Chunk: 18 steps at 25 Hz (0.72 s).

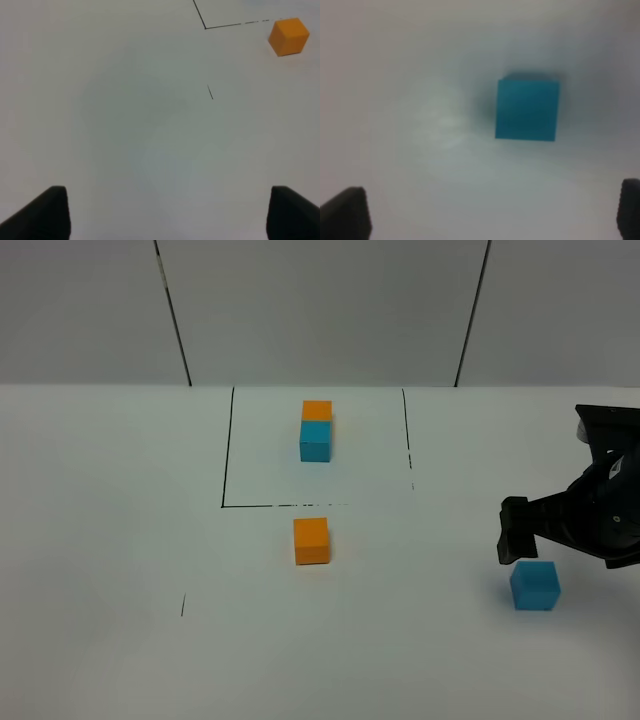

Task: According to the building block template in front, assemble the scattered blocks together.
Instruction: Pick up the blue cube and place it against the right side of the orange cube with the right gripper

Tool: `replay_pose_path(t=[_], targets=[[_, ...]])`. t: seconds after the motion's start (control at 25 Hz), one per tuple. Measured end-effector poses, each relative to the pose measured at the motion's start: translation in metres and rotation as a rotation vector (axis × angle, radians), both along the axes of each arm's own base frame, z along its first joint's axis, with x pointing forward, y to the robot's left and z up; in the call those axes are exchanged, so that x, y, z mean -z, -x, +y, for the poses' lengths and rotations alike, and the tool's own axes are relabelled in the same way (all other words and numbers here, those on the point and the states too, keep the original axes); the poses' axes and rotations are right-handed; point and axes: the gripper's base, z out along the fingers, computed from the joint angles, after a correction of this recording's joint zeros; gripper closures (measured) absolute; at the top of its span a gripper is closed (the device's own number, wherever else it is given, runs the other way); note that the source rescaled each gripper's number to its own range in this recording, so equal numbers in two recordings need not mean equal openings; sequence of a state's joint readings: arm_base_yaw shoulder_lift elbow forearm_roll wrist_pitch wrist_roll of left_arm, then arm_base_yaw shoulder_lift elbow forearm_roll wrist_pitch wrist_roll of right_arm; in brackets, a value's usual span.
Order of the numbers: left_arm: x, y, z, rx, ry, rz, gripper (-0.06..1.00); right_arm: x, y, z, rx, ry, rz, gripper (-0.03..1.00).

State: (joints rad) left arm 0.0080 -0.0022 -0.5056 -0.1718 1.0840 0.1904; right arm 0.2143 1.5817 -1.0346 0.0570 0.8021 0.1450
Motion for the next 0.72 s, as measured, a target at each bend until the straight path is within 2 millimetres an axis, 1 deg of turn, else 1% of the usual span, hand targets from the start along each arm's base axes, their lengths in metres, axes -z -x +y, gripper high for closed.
replay_pose_path(t=[0.48, 0.72], targets=[[0.000, 0.000, 0.000, 0.000, 0.000, 0.000, 0.26, 0.042, -0.013, 0.001, 0.022, 0.035, 0.111, -0.02], [0.000, 0.000, 0.000, 0.000, 0.000, 0.000, 0.26, 0.054, -0.020, 0.003, 0.025, 0.033, 0.102, 0.00]])
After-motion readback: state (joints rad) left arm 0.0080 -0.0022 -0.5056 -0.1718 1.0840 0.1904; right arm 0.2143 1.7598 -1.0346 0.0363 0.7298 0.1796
